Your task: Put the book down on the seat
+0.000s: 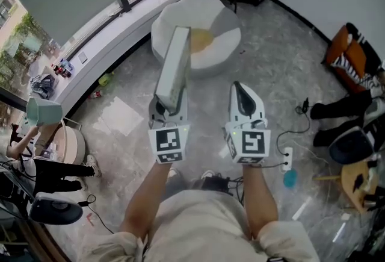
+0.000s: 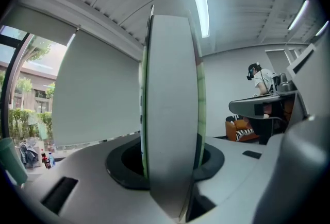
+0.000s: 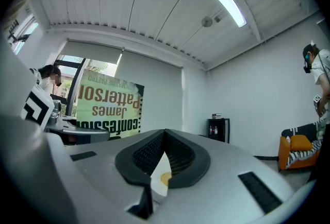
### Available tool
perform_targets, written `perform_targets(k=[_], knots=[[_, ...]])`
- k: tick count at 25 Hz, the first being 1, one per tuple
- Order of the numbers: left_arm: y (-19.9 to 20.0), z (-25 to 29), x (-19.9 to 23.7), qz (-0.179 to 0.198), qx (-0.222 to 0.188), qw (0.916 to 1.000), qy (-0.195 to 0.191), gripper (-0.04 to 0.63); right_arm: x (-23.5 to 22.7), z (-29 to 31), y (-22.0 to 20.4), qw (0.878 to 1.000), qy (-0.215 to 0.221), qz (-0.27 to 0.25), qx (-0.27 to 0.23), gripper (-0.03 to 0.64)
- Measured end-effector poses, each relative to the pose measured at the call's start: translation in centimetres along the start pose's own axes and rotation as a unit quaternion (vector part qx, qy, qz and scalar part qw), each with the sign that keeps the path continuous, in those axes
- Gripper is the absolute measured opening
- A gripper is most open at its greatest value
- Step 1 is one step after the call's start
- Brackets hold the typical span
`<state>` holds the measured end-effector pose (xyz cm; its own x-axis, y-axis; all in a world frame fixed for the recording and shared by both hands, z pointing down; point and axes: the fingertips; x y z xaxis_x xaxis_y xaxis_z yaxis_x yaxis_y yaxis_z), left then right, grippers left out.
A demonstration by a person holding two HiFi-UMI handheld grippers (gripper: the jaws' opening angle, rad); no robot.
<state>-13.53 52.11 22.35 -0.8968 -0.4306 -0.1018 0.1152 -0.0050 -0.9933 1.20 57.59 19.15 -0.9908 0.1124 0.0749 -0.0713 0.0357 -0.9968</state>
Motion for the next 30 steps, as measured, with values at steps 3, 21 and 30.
perform_targets(k=[3, 21, 30], knots=[[0.0, 0.3, -0.5, -0.003, 0.003, 1.0000, 0.006, 0.166, -0.9, -0.4, -0.7, 1.000, 0.001, 0.001, 0.004, 0.002], [-1.3, 8.1, 0.7, -0.014, 0.008, 0.9999, 0.001, 0.166, -3.0, 7.3, -3.5, 0.999, 0.010, -0.001, 0.041, 0.002], [-1.6, 16.0, 7.9, -0.021, 0.009, 0.9997, 0.000, 0.166, -1.3, 18.6, -3.2, 0.999, 0.005, -0.006, 0.046, 0.002]])
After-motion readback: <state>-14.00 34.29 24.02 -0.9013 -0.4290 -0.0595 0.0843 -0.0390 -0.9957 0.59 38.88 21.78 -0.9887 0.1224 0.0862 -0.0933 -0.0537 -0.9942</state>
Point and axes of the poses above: the fingertips, and each gripper's own axes: z forward along the fingers, x to its left, y out of its top, and after that the axes turned 4 degrees about y, right-handed
